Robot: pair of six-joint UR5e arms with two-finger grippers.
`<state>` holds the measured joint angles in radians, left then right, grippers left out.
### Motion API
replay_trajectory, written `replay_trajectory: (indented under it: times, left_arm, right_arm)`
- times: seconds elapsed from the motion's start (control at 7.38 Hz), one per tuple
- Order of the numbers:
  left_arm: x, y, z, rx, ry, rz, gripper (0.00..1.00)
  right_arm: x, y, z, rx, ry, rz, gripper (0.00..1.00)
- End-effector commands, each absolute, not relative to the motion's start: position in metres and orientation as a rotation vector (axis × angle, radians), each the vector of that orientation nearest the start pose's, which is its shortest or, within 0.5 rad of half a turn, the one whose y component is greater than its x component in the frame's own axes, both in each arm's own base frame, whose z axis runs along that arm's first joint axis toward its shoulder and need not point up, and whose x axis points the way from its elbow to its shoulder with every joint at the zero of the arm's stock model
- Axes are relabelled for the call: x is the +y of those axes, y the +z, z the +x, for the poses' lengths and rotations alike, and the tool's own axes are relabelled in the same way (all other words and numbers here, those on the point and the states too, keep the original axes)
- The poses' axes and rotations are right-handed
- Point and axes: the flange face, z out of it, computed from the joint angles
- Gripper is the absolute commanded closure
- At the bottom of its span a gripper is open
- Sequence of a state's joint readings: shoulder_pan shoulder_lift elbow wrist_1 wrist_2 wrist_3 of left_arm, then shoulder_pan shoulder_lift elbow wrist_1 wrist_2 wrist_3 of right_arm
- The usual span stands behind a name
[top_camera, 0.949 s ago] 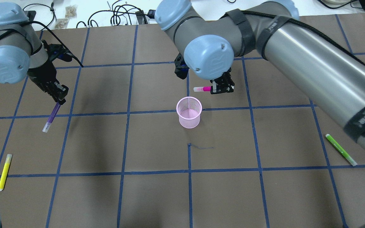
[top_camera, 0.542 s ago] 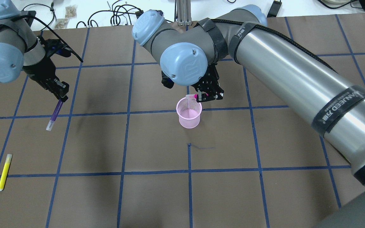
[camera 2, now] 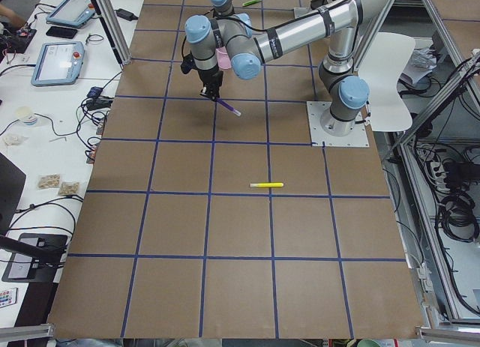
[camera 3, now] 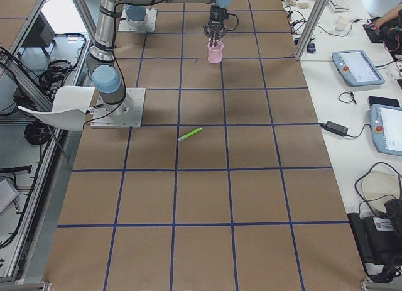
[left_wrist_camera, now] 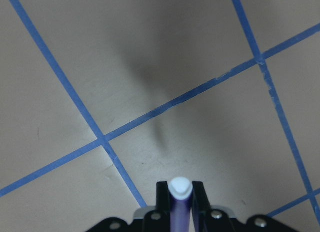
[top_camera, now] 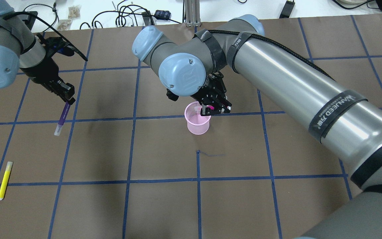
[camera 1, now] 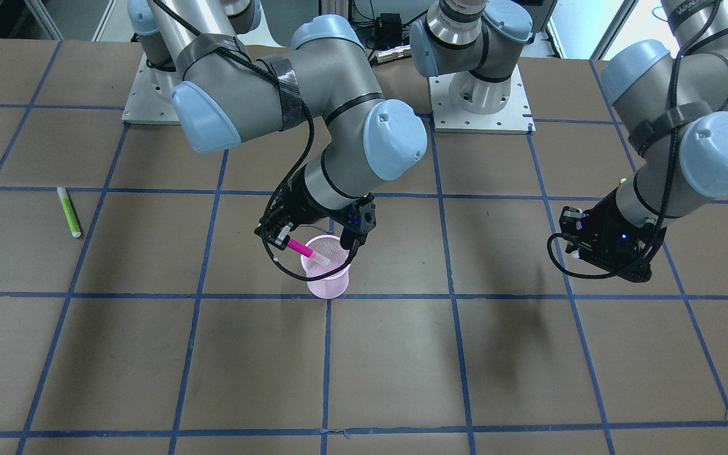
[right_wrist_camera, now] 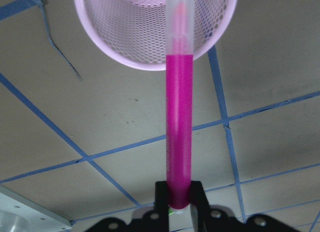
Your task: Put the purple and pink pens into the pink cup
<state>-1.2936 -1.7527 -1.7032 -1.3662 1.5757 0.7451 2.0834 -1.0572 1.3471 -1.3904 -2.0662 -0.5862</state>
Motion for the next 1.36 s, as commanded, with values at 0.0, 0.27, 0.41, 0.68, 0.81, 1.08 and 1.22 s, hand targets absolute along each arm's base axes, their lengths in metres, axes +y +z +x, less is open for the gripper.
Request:
replay_trajectory:
  times: [0.0, 0.27, 0.41, 0.68, 0.81, 1.08, 1.22]
  left_arm:
    - [-0.545, 0.347, 0.015, 3.112, 0.161, 0.741, 1.00]
    - [-0.544, 0.349, 0.015, 3.110, 0.155, 0.741, 1.00]
    - [-0.544, 0.350, 0.015, 3.109, 0.151, 0.740, 1.00]
    - [-0.541, 0.358, 0.014, 3.102, 0.129, 0.744, 1.00]
    - [-0.541, 0.359, 0.014, 3.100, 0.127, 0.746, 1.00]
    - [-0.540, 0.364, 0.013, 3.095, 0.112, 0.750, 1.00]
    - [-0.539, 0.375, -0.002, 3.078, 0.077, 0.773, 1.00]
  right_arm:
    - [-0.510, 0.290, 0.389, 2.864, 0.884, -2.002, 1.00]
    - [-0.511, 0.283, 0.394, 2.844, 0.861, -1.986, 1.00]
    - [-0.512, 0.284, 0.394, 2.841, 0.855, -1.991, 0.95]
    - [-0.512, 0.282, 0.396, 2.839, 0.854, -1.992, 0.59]
    - [-0.515, 0.285, 0.396, 2.847, 0.834, -1.991, 0.27]
    - [-0.524, 0.298, 0.393, 2.873, 0.786, -1.970, 0.00]
    - [-0.536, 0.325, 0.374, 2.925, 0.718, -1.910, 0.00]
